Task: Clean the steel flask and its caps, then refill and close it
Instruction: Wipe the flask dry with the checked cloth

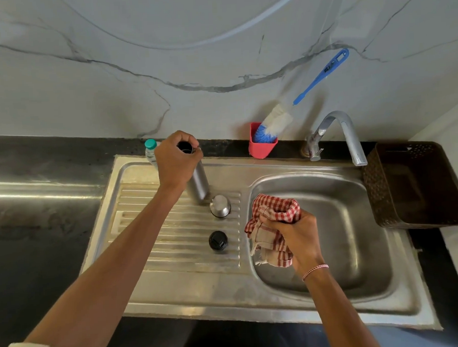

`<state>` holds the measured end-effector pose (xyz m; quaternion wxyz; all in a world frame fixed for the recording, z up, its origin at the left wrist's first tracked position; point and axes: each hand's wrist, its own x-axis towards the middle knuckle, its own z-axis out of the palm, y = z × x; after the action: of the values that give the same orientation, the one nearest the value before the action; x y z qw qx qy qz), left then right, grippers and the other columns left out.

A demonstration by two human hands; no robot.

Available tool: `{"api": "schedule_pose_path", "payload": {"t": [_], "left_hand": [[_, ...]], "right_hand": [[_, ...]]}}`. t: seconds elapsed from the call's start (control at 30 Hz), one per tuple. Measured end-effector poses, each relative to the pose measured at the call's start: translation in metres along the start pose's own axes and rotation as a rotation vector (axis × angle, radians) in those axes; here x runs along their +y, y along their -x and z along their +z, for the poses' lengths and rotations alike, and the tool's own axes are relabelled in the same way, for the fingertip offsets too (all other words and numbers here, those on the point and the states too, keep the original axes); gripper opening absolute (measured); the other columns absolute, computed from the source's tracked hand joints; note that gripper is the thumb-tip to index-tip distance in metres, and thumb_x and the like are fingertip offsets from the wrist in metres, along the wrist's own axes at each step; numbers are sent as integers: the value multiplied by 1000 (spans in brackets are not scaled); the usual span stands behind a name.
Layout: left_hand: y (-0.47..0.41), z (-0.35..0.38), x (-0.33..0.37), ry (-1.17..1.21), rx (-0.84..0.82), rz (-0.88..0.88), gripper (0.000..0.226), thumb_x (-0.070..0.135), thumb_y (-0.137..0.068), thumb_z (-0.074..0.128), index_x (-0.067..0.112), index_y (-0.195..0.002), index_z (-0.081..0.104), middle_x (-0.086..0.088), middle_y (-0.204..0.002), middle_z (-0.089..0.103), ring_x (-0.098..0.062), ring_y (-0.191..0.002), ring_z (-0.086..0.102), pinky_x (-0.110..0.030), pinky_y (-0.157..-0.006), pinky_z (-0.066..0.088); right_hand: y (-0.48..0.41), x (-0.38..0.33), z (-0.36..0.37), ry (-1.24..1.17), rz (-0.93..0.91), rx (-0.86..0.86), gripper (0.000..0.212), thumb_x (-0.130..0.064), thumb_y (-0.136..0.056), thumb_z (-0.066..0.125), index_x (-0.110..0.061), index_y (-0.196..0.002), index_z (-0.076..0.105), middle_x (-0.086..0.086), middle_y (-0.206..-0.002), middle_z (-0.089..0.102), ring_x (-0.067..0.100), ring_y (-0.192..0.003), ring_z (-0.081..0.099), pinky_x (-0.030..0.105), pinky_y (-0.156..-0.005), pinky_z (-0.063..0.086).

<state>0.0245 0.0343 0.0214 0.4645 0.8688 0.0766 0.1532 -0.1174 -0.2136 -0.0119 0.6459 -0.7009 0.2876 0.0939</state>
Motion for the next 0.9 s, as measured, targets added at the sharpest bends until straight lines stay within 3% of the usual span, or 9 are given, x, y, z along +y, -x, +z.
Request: {"api": "schedule_pose_path", "payload": {"t": [0.47, 0.67, 0.9], "left_hand": [[53, -27, -14, -24, 32, -72, 24, -4, -73, 80, 14, -85, 71, 11, -81, 70, 8, -78, 63, -11, -73, 53], [63, -25, -18, -15, 41, -75, 24, -1, -75, 83, 15, -88, 70, 11, -83, 69, 6, -80, 64, -11, -74, 53], [70, -27, -21, 19, 24, -22, 23, 7, -76, 88, 12, -89, 70, 4, -84, 71, -8, -80, 67, -18, -76, 56]], "right_hand": [[11, 0, 14, 85, -47, -52, 28, -15, -74, 90, -28, -92, 73, -7, -87, 79, 9, -82, 76, 40, -86, 62], [16, 4, 9, 91, -33, -48, 30, -17, -72, 91, -24, -96, 75, -5, -89, 79, 13, -84, 76, 45, -87, 62], [19, 5, 6, 70, -42, -56, 31, -16, -72, 92, -25, -95, 74, -4, -90, 79, 13, -85, 76, 43, -86, 62]]}}
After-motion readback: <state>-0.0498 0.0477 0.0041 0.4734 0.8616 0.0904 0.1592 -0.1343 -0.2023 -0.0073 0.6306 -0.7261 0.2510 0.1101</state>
